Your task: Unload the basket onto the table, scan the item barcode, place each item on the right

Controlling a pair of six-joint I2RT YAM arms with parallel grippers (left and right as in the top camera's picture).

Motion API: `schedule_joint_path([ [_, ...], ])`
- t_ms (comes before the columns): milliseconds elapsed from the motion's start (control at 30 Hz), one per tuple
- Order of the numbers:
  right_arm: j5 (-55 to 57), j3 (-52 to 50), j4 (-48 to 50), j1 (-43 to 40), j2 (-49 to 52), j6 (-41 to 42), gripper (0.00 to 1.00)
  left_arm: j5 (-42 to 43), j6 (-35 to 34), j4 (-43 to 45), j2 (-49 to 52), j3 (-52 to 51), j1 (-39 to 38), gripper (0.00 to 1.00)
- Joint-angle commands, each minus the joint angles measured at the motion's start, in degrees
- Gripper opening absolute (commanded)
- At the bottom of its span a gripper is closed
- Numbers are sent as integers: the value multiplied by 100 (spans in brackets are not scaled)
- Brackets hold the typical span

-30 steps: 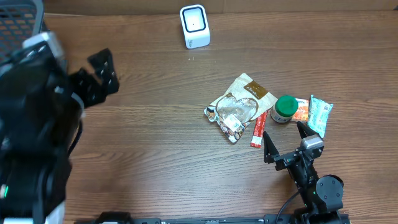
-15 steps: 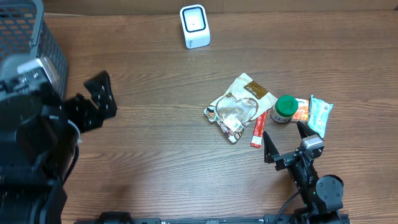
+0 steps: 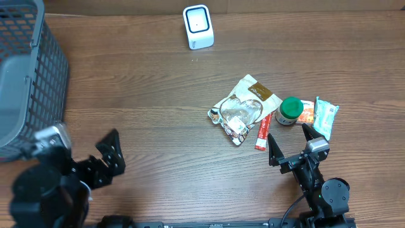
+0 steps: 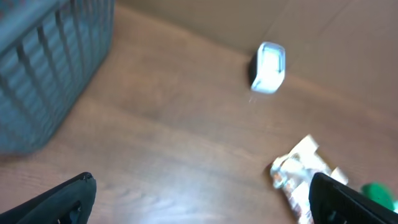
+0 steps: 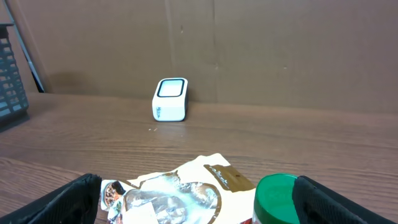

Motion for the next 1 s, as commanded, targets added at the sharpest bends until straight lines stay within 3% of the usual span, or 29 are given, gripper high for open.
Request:
schedule_joint_path([
  [0, 4, -61, 22, -31, -57, 20, 100, 26, -35, 20, -369, -702, -7, 100],
  [433, 4, -61, 22, -31, -57, 20, 100, 46, -129, 136, -1189, -3086, -7, 100],
  [667, 4, -61, 22, -31, -57, 20, 100, 44, -125, 590, -1700, -3790, -7, 100],
  [967, 4, -61, 22, -31, -57, 20, 100, 46, -109, 2846, -2597, -4470, -9, 100],
])
